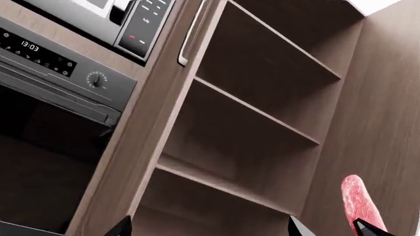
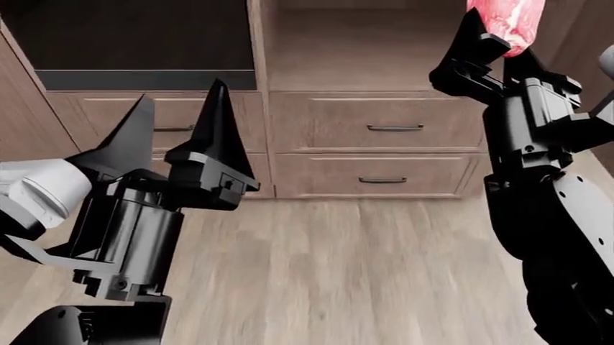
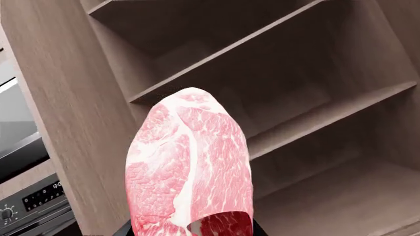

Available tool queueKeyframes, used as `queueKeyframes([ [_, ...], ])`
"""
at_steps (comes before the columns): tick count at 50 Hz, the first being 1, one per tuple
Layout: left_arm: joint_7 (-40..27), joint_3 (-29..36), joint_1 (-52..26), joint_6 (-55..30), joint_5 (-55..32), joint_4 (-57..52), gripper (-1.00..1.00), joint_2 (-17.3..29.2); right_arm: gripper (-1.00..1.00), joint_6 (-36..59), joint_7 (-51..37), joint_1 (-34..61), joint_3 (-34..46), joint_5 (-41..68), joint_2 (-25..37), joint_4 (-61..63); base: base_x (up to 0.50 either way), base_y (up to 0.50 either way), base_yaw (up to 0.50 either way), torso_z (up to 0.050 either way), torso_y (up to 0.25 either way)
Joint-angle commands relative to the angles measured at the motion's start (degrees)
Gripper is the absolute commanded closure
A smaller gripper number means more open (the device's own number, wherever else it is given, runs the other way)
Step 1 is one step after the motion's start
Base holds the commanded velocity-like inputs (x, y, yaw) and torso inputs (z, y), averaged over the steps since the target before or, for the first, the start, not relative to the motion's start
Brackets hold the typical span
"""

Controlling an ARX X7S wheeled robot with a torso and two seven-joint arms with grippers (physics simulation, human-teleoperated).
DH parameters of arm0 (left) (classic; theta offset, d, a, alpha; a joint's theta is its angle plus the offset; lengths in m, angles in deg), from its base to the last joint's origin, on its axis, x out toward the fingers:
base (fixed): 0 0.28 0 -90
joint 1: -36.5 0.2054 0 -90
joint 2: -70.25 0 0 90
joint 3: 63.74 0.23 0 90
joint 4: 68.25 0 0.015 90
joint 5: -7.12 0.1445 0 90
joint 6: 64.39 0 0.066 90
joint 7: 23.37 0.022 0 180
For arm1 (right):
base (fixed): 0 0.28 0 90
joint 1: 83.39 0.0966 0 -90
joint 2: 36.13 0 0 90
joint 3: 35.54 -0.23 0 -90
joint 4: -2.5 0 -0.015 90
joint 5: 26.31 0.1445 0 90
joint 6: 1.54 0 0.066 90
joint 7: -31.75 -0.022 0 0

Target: Pick the pork chop from the counter and place it in the cabinet.

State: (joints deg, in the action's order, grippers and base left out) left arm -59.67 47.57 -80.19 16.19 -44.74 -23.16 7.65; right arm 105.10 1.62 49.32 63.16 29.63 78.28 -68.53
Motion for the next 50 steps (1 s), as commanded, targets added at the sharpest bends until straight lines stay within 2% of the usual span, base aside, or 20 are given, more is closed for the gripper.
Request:
queueKeyframes([
  [1,-0.2,0.9,0.2,-0.2,0.6,-1.0,-1.00,-0.1,1.00,0.4,0.5,0.4,0.0,-0.8,0.1,0.2,0.46,-0.18,0.00,0.000,0.000],
  [22,-0.6,2.2,0.0,-0.7,1.4,-2.3,-1.00,-0.3,1.00,0.7,0.4,0.3,0.3,-0.2,0.3,0.6,0.46,-0.18,0.00,0.000,0.001],
  [30,-2.1,9.6,-0.8,-5.5,4.3,-10.7,-1.00,-2.3,1.00,1.9,-0.7,1.1,0.7,0.4,0.6,1.2,0.20,-0.43,0.00,0.000,0.001],
  [42,-3.3,8.4,-1.4,-5.1,3.7,-10.7,-1.00,-1.3,1.00,2.6,-1.8,1.0,0.9,0.2,1.5,3.1,0.15,-0.47,0.00,0.000,0.001],
  [50,-3.3,5.2,-1.1,-3.0,2.8,-7.0,-1.00,0.0,1.00,2.5,-1.4,0.5,1.0,0.0,2.0,3.4,0.43,-0.21,0.00,0.000,0.000],
])
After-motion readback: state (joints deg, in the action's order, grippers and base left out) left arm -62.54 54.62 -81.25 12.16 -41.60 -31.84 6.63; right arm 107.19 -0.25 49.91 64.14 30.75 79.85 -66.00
